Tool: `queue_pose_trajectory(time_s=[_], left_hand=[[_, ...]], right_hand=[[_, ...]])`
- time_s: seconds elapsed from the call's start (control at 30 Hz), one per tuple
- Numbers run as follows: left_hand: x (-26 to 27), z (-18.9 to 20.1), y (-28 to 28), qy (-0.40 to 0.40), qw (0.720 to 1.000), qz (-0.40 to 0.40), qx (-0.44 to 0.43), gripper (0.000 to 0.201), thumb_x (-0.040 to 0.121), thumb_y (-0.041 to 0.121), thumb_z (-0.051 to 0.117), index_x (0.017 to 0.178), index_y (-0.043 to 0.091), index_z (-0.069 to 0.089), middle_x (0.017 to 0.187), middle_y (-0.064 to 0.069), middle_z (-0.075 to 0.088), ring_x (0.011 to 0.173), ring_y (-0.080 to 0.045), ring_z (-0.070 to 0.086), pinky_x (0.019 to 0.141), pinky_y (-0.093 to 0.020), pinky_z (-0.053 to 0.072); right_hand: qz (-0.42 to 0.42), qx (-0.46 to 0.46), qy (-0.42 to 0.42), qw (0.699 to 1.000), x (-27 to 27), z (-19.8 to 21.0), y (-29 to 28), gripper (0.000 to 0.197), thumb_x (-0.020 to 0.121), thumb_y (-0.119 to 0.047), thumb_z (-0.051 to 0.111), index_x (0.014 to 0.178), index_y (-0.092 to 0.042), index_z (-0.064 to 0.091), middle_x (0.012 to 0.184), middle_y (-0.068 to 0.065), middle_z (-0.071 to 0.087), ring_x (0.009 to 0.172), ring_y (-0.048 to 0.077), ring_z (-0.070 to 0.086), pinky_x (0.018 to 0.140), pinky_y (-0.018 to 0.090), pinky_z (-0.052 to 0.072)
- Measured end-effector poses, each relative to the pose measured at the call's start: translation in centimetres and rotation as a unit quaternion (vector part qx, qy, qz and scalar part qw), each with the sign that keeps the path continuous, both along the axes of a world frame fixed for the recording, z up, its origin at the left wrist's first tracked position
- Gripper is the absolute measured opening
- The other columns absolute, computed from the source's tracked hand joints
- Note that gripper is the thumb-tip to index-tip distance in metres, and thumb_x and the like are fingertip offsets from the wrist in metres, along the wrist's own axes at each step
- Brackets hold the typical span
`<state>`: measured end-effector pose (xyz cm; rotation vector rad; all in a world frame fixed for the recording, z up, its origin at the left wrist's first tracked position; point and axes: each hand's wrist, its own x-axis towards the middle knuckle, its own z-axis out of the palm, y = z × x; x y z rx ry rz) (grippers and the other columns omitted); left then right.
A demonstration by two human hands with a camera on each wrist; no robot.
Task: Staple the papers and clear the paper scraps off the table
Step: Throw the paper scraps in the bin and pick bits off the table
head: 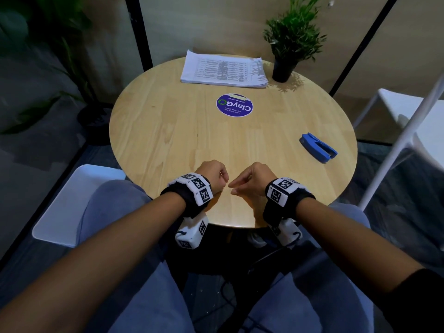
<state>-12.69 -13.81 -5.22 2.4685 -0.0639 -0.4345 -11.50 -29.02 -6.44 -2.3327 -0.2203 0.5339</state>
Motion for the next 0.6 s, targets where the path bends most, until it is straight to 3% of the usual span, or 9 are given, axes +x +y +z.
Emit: queue_pose_trajectory(time_s=[0.17, 0.37, 0.6], left_hand=[[-0.40, 0.11, 0.11, 0.007, 1.000, -0.008, 0.000, 0.018, 0.084, 0.002, 0.060, 0.098, 0.006, 0.071, 0.103, -0.010, 0.072, 0.100, -0.022, 0.066, 0.088, -0.028, 0.050], [-0.45, 0.14, 0.21, 0.022, 1.000, -0.016, 0.013, 0.017, 0.082, 0.002, 0.062, 0.095, 0.008, 0.072, 0.101, -0.009, 0.073, 0.099, -0.022, 0.067, 0.088, -0.030, 0.053], [-0.45, 0.18, 0.29, 0.027, 0.998, -0.030, 0.038, 0.018, 0.081, 0.002, 0.064, 0.094, 0.009, 0.072, 0.100, -0.009, 0.072, 0.098, -0.023, 0.067, 0.088, -0.032, 0.054]], right_hand=[[0.018, 0.013, 0.007, 1.000, 0.20, 0.11, -0.06, 0.012, 0.065, -0.016, 0.084, 0.074, -0.021, 0.077, 0.077, 0.005, 0.076, 0.083, 0.019, 0.070, 0.088, 0.035, 0.055], [0.023, -0.007, 0.013, 1.000, 0.26, 0.20, 0.02, 0.015, 0.069, -0.017, 0.082, 0.081, -0.011, 0.078, 0.081, 0.008, 0.075, 0.077, 0.010, 0.065, 0.082, 0.026, 0.053], [0.047, -0.083, -0.020, 0.995, -0.33, -0.05, 0.46, 0.012, 0.077, -0.021, 0.075, 0.083, -0.010, 0.074, 0.089, 0.005, 0.074, 0.077, 0.007, 0.059, 0.076, 0.021, 0.048]])
